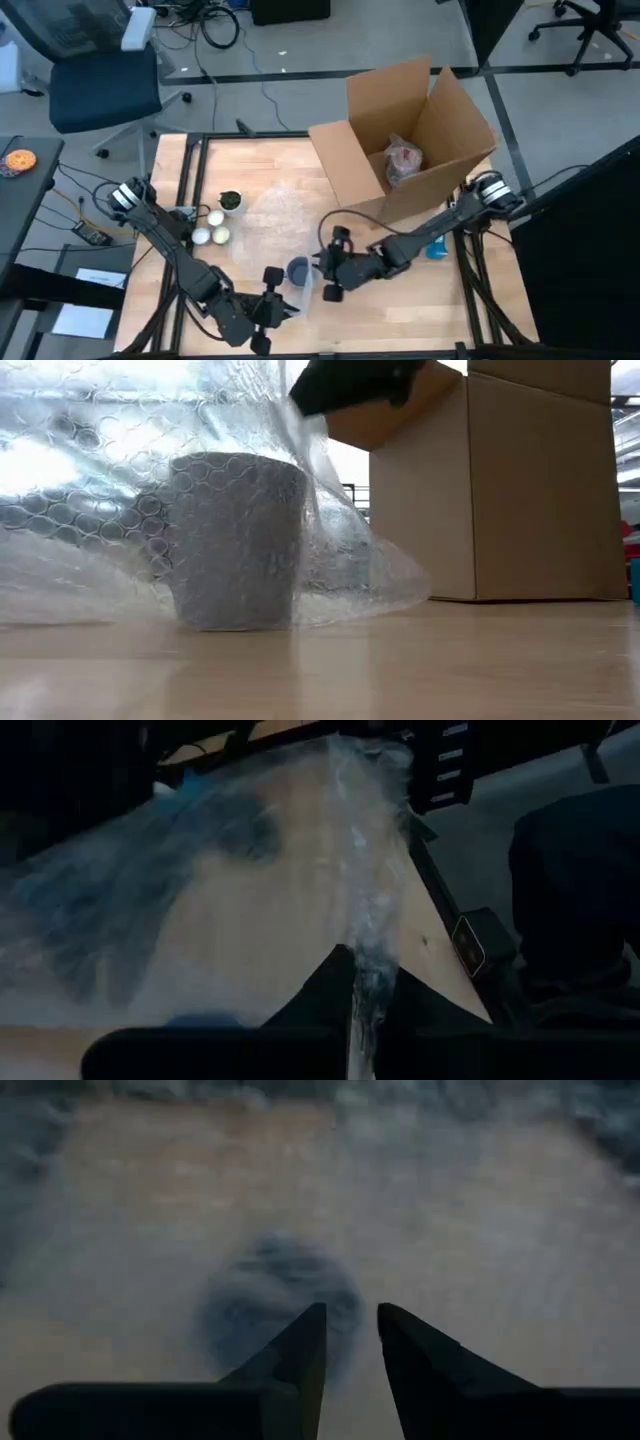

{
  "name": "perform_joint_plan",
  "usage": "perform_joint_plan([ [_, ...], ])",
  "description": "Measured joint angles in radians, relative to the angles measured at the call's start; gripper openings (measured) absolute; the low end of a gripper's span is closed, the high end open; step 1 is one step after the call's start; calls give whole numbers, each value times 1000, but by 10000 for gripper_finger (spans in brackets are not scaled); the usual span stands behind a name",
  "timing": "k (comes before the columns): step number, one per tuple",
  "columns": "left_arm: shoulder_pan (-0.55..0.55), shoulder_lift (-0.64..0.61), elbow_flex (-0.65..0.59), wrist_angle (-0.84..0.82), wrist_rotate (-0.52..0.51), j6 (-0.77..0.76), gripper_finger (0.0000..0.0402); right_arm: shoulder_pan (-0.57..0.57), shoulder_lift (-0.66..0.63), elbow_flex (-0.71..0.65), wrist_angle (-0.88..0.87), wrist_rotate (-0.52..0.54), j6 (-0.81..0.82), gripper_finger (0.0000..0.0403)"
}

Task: Wrap mug
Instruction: Wrap the blue mug with bubble wrap

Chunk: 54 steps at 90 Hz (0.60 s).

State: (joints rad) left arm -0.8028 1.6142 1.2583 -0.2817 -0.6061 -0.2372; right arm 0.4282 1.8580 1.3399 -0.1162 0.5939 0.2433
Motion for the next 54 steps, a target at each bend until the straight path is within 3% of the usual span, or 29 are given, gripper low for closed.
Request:
perform_joint_plan([
  [27,-2,0,0,0,10,24,0,-24,-3,0,123,-23,-116,73],
  [54,-2,0,0,7,22,21,0,-37,-13,0,-5,88,-25,73],
])
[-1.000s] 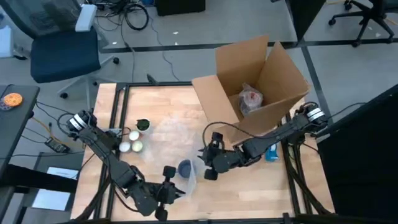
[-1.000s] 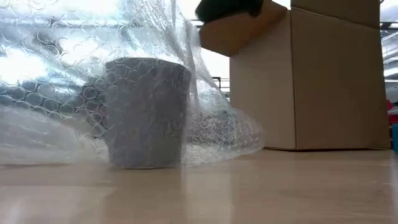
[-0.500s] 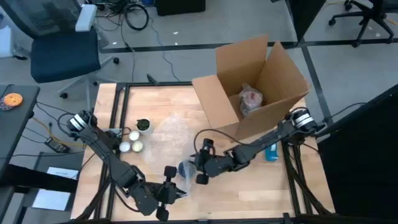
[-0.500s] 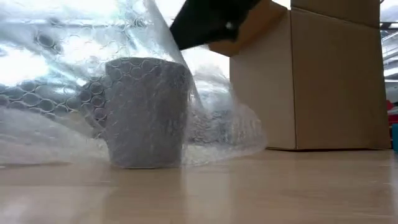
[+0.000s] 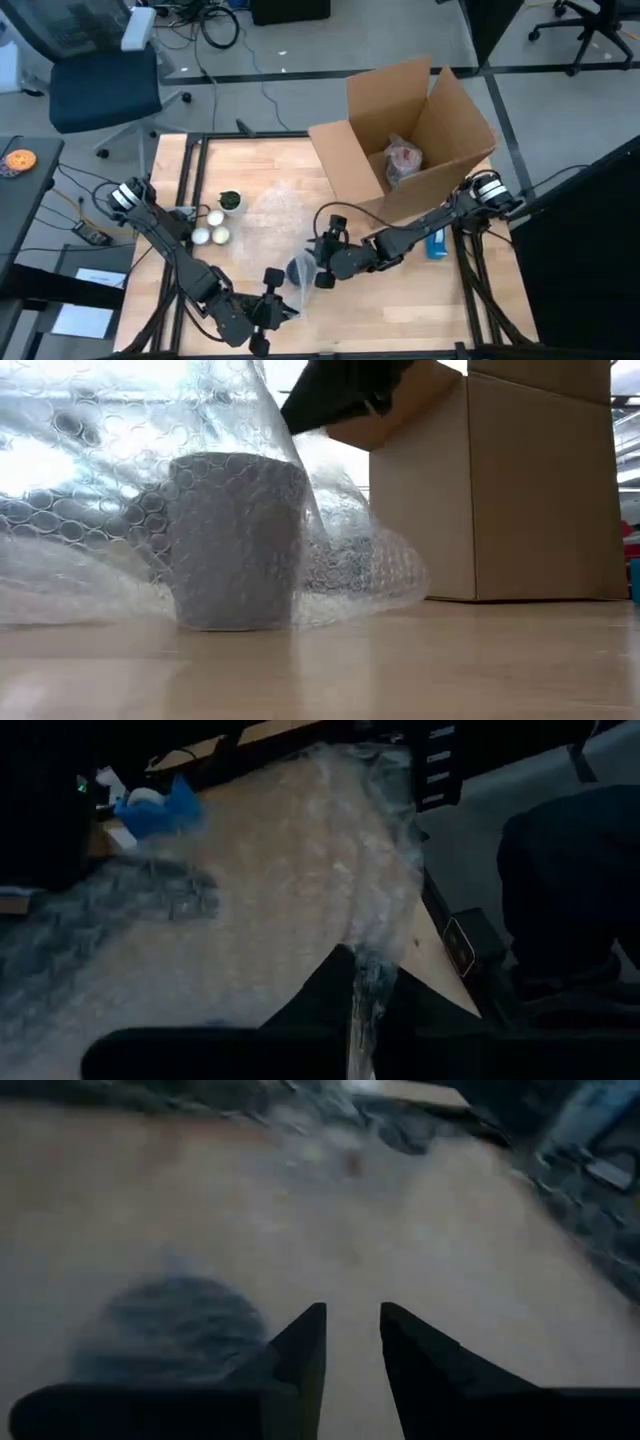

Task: Wrap mug
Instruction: Wrap the blue mug with bubble wrap

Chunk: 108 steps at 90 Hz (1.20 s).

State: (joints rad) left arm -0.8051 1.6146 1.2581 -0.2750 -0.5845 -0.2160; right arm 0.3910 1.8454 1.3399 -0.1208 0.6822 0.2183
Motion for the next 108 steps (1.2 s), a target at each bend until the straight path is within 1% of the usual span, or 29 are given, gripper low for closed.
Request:
perform_joint_plan([
  [11,0,0,0,15,0,6,0,-22,5,0,42,-71,13,73],
  [21,0,0,0,23,0,28,0,-28,11,0,116,-115,-33,73],
  [26,0,0,0,23,0,32,0,-29,22,1,168,-143,-36,73],
  [36,4,0,0,29,0,36,0,-28,58,1,210,-208,-39,73],
  [52,9,15,0,56,-1,76,0,-26,96,0,262,-260,-67,73],
  [58,13,24,0,56,-1,81,0,-25,98,0,262,-280,-76,73],
  [78,29,28,0,56,-2,83,0,-24,98,0,297,-427,-87,73],
  [97,33,28,0,63,-20,92,0,-24,98,0,298,-519,-71,73],
  [108,34,28,0,62,-59,100,0,-26,98,0,276,-584,-35,73],
])
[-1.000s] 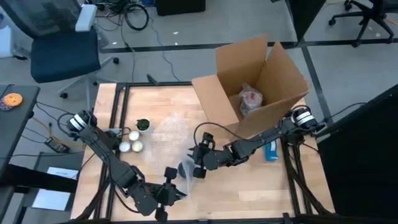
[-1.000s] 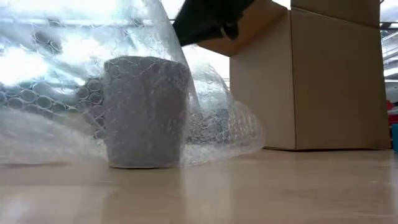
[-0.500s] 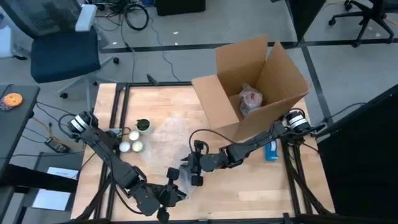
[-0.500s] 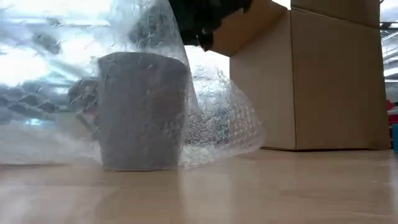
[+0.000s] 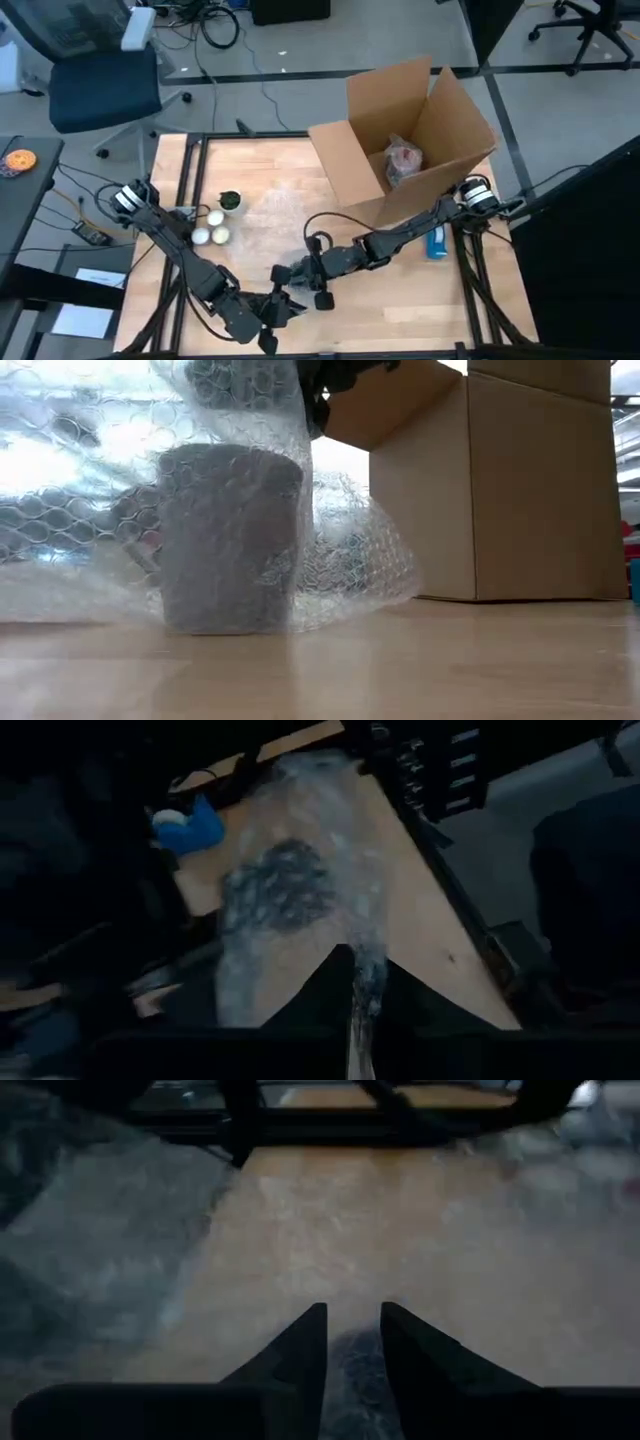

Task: Wrap mug
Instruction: Wrap the blue mug with bubble wrap

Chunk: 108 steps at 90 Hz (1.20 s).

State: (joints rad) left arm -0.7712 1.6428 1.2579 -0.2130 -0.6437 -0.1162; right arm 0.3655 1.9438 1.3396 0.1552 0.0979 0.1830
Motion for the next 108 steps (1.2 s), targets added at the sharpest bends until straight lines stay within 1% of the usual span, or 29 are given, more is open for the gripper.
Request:
perform_joint_plan([
  [12,3,0,0,-18,-27,-9,0,0,0,0,-17,-87,41,73],
  [30,11,0,0,-84,-70,-55,0,0,-9,0,-73,-107,61,73],
  [45,26,0,0,-135,-102,-101,0,0,-21,0,-106,-168,87,73],
  [63,38,0,0,-152,-105,-124,0,-3,-31,0,-135,-234,140,73],
  [75,42,0,0,-158,-109,-123,0,-5,-40,0,-161,-251,158,73],
  [97,71,0,-2,-180,-118,-108,0,-7,-60,0,-219,-249,166,73],
  [108,86,0,-24,-180,-119,-117,0,-5,-106,0,-299,-196,173,73],
])
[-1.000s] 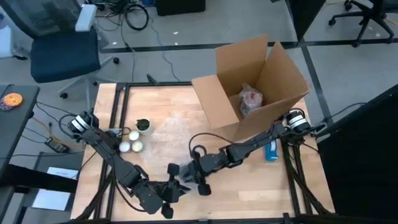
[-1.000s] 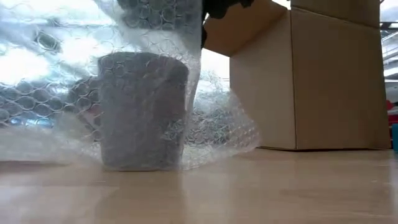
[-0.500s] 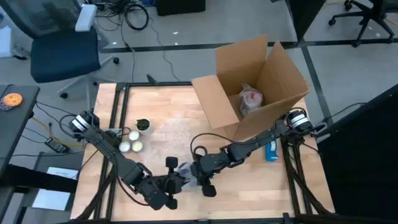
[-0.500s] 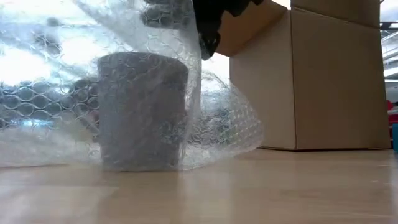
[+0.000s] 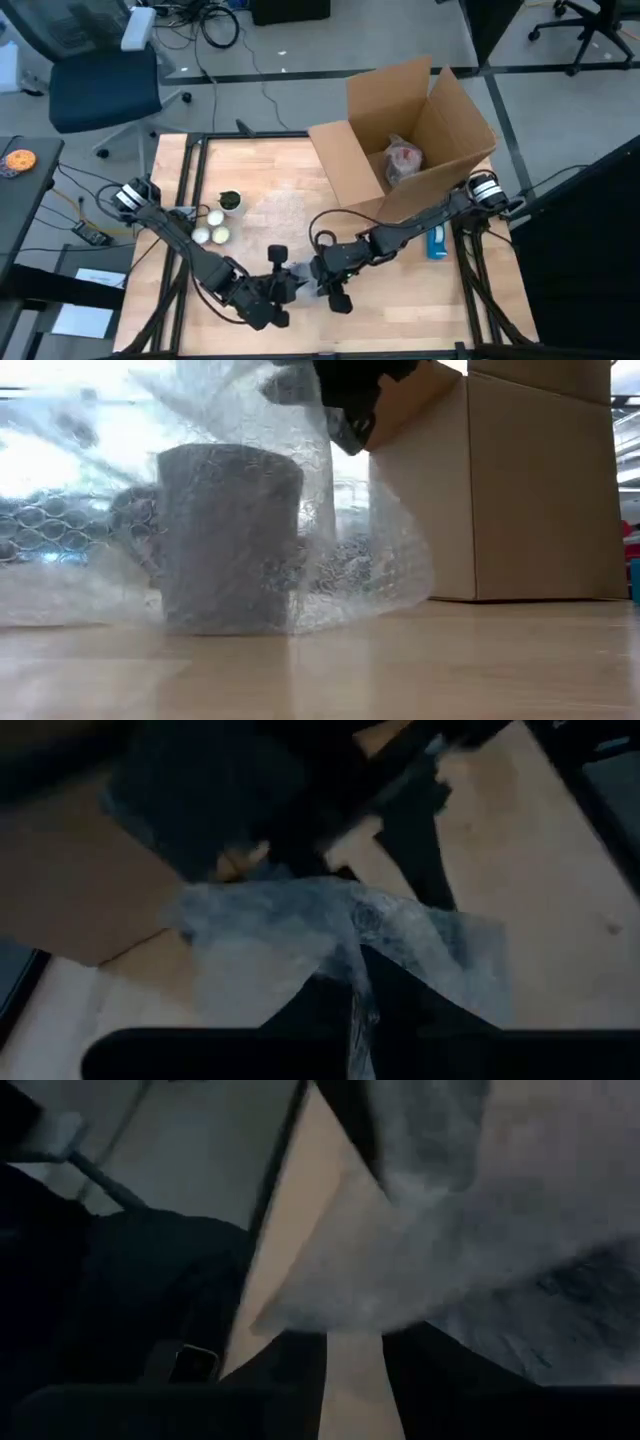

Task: Wrap mug
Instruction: Wrap the blue mug with bubble wrap

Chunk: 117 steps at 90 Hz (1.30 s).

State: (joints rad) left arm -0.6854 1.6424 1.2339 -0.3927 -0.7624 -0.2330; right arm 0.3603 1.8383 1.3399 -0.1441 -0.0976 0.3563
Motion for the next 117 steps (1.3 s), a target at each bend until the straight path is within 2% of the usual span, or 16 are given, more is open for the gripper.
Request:
perform_joint_plan([
  [15,23,0,-49,36,0,-7,0,25,-71,0,-77,76,1,73],
  [37,81,0,-152,149,1,-44,0,57,-106,0,-75,139,-10,73],
  [52,102,0,-181,158,7,-110,0,54,-106,0,-81,282,-29,73],
  [66,102,0,-185,182,61,-113,0,38,-106,0,-102,482,-83,73],
  [76,102,0,-185,208,89,-112,0,15,-106,0,-106,563,-119,73],
  [103,101,0,-152,200,176,-109,0,-51,-93,0,-59,570,-173,73],
  [117,99,-1,-137,167,190,-109,0,-69,-50,0,9,484,-233,73],
])
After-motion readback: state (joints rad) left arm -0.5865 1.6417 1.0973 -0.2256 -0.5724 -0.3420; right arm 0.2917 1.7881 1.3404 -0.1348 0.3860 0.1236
